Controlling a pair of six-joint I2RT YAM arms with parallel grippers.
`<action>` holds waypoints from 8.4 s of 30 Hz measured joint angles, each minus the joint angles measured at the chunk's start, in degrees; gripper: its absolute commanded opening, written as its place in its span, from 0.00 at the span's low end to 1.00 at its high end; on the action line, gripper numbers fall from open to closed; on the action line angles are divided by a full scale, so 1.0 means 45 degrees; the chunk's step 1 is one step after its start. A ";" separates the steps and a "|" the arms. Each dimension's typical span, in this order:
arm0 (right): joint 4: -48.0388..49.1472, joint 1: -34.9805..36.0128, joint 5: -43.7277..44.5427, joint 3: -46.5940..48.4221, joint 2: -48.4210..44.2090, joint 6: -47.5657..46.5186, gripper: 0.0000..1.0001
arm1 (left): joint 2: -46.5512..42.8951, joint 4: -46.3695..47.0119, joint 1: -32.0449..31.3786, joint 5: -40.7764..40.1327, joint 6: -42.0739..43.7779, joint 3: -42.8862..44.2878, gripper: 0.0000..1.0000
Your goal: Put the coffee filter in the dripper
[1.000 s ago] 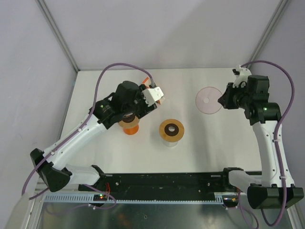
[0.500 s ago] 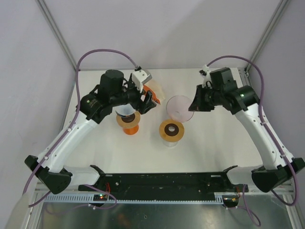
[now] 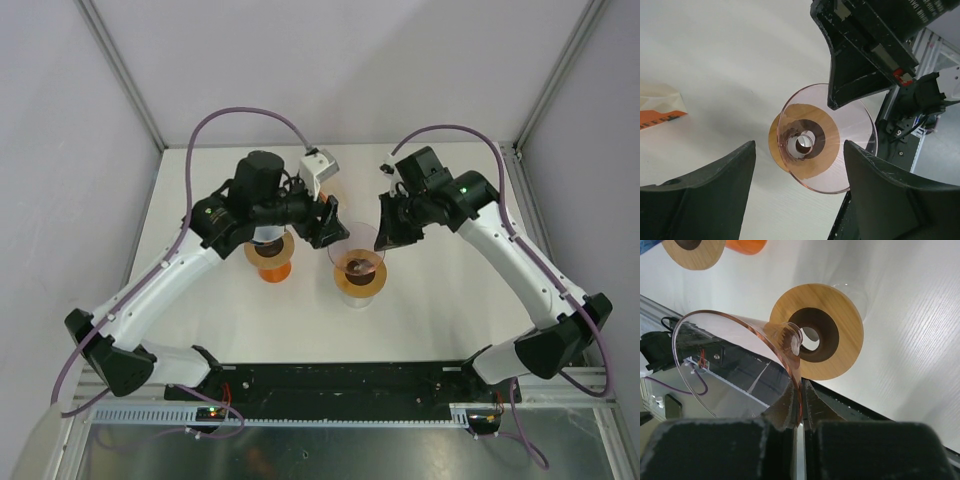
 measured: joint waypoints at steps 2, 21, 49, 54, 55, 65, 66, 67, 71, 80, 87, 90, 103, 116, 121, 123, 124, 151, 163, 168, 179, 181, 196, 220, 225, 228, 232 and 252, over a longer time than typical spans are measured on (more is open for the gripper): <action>-0.0087 0.0073 0.0005 0.0000 0.0078 -0.0015 0.00 | 0.0131 0.0029 -0.0068 -0.0097 0.0019 -0.0117 0.73; -0.0665 -0.0170 0.0170 0.0136 0.0330 -0.0452 0.00 | 0.0704 0.0078 -0.0306 -0.0272 0.0131 -0.0724 0.52; -0.0379 -0.0165 0.0141 -0.0092 0.0379 -0.0437 0.00 | 0.0374 0.0903 -0.0223 -0.0073 0.0355 -0.2132 0.00; -0.0350 -0.0141 0.0185 -0.0121 0.0384 -0.0432 0.00 | 0.0296 0.1195 -0.0146 0.0131 0.0340 -0.2361 0.00; -0.0306 -0.0151 0.0175 -0.0170 0.0369 -0.0432 0.00 | 0.0296 0.1239 -0.0112 0.0219 0.0340 -0.2385 0.00; 0.0019 -0.0374 -0.0170 -0.0597 0.0160 -0.0442 0.00 | 0.0287 0.1889 0.0204 0.1103 0.0107 -0.2773 0.00; 0.0015 -0.0384 -0.0199 -0.0593 0.0160 -0.0442 0.00 | 0.0287 0.1899 0.0228 0.1146 0.0097 -0.2773 0.00; 0.0000 -0.0384 -0.0209 -0.0573 0.0175 -0.0442 0.00 | 0.0291 0.1899 0.0257 0.1224 0.0097 -0.2773 0.00; -0.0233 -0.0311 -0.0165 -0.0253 0.0369 -0.0437 0.00 | 0.0311 0.1831 0.0398 0.1443 -0.0019 -0.2749 0.00; -0.0889 0.0223 0.0447 0.0597 0.0831 -0.0447 0.00 | 0.0355 0.0976 0.0573 0.1617 -0.0005 -0.2424 0.00; -0.1214 0.0272 0.0408 0.0947 0.1098 -0.0466 0.00 | 0.0413 0.0534 0.0602 0.1695 -0.0010 -0.2191 0.00; -0.1496 0.0306 0.0369 0.1321 0.1384 -0.0554 0.00 | 0.0491 0.0199 0.0636 0.1685 -0.0005 -0.1987 0.00; -0.1836 0.0228 0.0185 0.1676 0.1739 -0.0767 0.00 | 0.0714 -0.0214 0.0670 0.1768 -0.0010 -0.1705 0.00; -0.0835 -0.0500 -0.0840 0.0321 0.1069 -0.0758 0.00 | 0.1156 0.0087 0.0801 0.2361 -0.0112 -0.1472 0.00; -0.0500 -0.0500 -0.0874 -0.0029 0.0879 -0.0729 0.00 | 0.0937 0.0568 0.0816 0.2477 -0.0121 -0.1928 0.00; -0.0510 -0.0495 -0.0884 -0.0015 0.0889 -0.0733 0.00 | 0.0894 0.0763 0.0835 0.2531 -0.0131 -0.2093 0.00; -0.0539 -0.0481 -0.0869 0.0024 0.0923 -0.0733 0.00 | 0.0894 0.0831 0.0850 0.2569 -0.0131 -0.2147 0.00; -0.1428 0.0063 -0.0160 0.1209 0.1603 -0.0879 0.00 | 0.1336 -0.0733 0.1020 0.2812 0.0015 -0.1180 0.00; -0.0840 0.0044 -0.0306 0.0563 0.1268 -0.0831 0.00 | 0.1525 -0.0209 0.1370 0.3895 -0.0029 -0.1637 0.00; -0.0753 0.0044 -0.0345 0.0457 0.1258 -0.0806 0.00 | 0.1622 0.0005 0.1579 0.4405 -0.0126 -0.1846 0.00; -0.0466 0.0044 -0.0476 0.0112 0.0976 -0.0787 0.00 | 0.1647 0.0005 0.1642 0.4731 -0.0102 -0.1787 0.00; -0.0607 0.0049 -0.0427 0.0277 0.1069 -0.0787 0.00 | 0.1671 -0.0301 0.1642 0.4716 -0.0092 -0.1486 0.00; -0.1753 0.0257 -0.0097 0.1690 0.1851 -0.0792 0.00 | 0.2317 -0.2176 0.1632 0.4124 -0.0005 -0.0063 0.00; -0.2166 0.0398 -0.0107 0.2322 0.2356 -0.0792 0.00 | 0.2579 -0.3313 0.1603 0.3599 0.0005 0.0719 0.00; -0.2375 0.0452 -0.0102 0.2657 0.2623 -0.0797 0.00 | 0.2579 -0.3512 0.1603 0.3366 0.0010 0.0845 0.00; -0.2404 0.0495 -0.0092 0.2715 0.2671 -0.0792 0.00 | 0.2579 -0.3619 0.1598 0.3279 0.0005 0.0889 0.00; -0.2409 0.0515 -0.0073 0.2715 0.2671 -0.0792 0.00 | 0.2579 -0.3643 0.1593 0.3274 0.0010 0.0889 0.00; -0.0869 0.0500 -0.0427 0.0636 0.1355 -0.0631 0.00 | 0.2098 -0.2045 0.1797 0.4794 -0.0044 -0.0719 0.00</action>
